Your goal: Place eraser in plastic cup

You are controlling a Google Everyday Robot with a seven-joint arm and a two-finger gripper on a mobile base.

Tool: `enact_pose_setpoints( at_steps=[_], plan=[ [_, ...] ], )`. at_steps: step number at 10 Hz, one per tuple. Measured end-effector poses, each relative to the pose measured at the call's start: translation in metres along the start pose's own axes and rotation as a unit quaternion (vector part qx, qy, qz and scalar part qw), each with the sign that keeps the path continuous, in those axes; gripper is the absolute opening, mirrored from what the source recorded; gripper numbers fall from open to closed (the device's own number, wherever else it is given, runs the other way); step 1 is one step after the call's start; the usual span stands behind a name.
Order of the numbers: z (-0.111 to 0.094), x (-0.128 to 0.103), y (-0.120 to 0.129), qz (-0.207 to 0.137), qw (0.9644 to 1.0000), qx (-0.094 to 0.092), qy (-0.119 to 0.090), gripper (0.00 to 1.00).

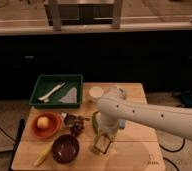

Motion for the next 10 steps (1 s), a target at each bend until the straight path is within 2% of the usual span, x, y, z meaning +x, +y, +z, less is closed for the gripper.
enact_pose_setpoints(
  at_steps=[5, 10],
  plan=[
    [0.004, -0.015, -0.013, -0.031, 0.9994, -0.010, -0.007, 0.00],
    [0.005, -0.012, -0.018, -0.027, 0.9994, -0.015, -0.013, 0.00]
  ],
)
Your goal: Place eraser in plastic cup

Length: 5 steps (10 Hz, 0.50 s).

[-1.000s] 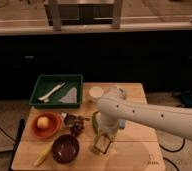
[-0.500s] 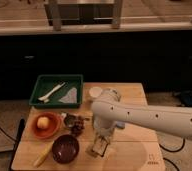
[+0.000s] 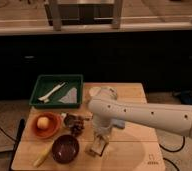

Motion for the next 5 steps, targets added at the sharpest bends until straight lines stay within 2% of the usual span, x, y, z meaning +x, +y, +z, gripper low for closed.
enact_pose_setpoints(
  at_steps=[3, 4, 5],
  plan=[
    [-0.0009, 0.0025, -0.0009, 0.002, 1.0000, -0.001, 0.002, 0.00],
    [-0.0022, 0.0057, -0.0023, 0.003, 1.0000, -0.005, 0.004, 0.19],
    [-0.0027, 0.0073, -0.0022, 0.004, 1.0000, -0.006, 0.004, 0.30]
  ],
)
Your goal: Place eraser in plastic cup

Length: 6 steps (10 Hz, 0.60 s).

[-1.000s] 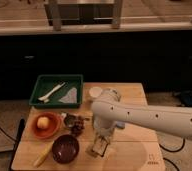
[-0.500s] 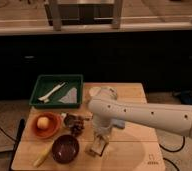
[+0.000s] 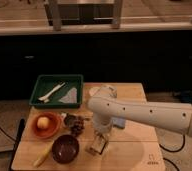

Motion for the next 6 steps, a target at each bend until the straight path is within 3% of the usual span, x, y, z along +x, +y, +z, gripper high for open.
enact_pose_setpoints(
  at_steps=[5, 6],
  plan=[
    [-0.0019, 0.0093, 0.0016, 0.004, 1.0000, -0.002, -0.005, 0.78],
    [-0.0025, 0.0111, 0.0020, 0.005, 1.0000, -0.002, -0.007, 0.80]
  ],
)
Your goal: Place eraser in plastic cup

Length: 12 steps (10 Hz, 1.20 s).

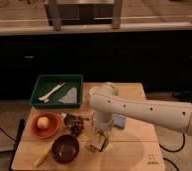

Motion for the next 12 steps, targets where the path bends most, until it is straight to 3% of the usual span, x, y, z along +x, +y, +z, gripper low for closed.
enact_pose_setpoints(
  at_steps=[12],
  plan=[
    [-0.0035, 0.0097, -0.0003, 0.000, 0.9999, 0.005, -0.015, 0.80]
  ],
)
